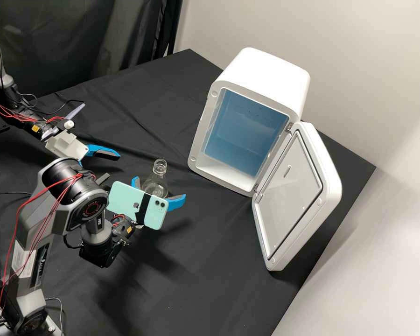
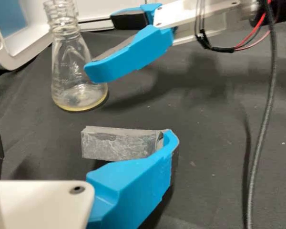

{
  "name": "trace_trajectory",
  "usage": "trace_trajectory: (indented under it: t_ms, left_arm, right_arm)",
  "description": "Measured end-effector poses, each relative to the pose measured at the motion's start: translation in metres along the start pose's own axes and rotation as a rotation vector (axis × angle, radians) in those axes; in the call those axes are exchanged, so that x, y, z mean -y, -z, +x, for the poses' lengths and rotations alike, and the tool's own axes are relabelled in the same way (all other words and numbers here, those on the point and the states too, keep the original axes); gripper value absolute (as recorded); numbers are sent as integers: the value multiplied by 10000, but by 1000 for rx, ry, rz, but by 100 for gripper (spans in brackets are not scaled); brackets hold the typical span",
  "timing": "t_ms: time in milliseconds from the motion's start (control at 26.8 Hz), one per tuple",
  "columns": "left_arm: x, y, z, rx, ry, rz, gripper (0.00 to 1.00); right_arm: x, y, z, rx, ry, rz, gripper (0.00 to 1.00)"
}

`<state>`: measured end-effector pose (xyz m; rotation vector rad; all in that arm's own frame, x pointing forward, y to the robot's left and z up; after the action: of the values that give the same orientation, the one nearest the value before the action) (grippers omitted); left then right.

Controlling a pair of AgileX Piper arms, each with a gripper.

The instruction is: Place the flask in the incubator

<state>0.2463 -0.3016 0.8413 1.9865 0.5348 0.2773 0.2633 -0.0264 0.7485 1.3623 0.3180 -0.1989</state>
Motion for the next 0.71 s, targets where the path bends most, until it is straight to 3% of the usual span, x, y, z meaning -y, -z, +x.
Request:
trace_trajectory:
  t_ms: [149, 485, 709]
  left_arm:
    - [-23, -12, -5, 4, -9, 2, 100]
    - [-242, 219, 52, -67, -92, -18, 100]
    - [-253, 242, 51, -74, -97, -20, 100]
  right_arm:
    - [5, 8, 2, -3, 2, -1, 100]
    - [10, 16, 5, -5, 4, -1, 100]
    - [14, 21, 6, -7, 5, -2, 100]
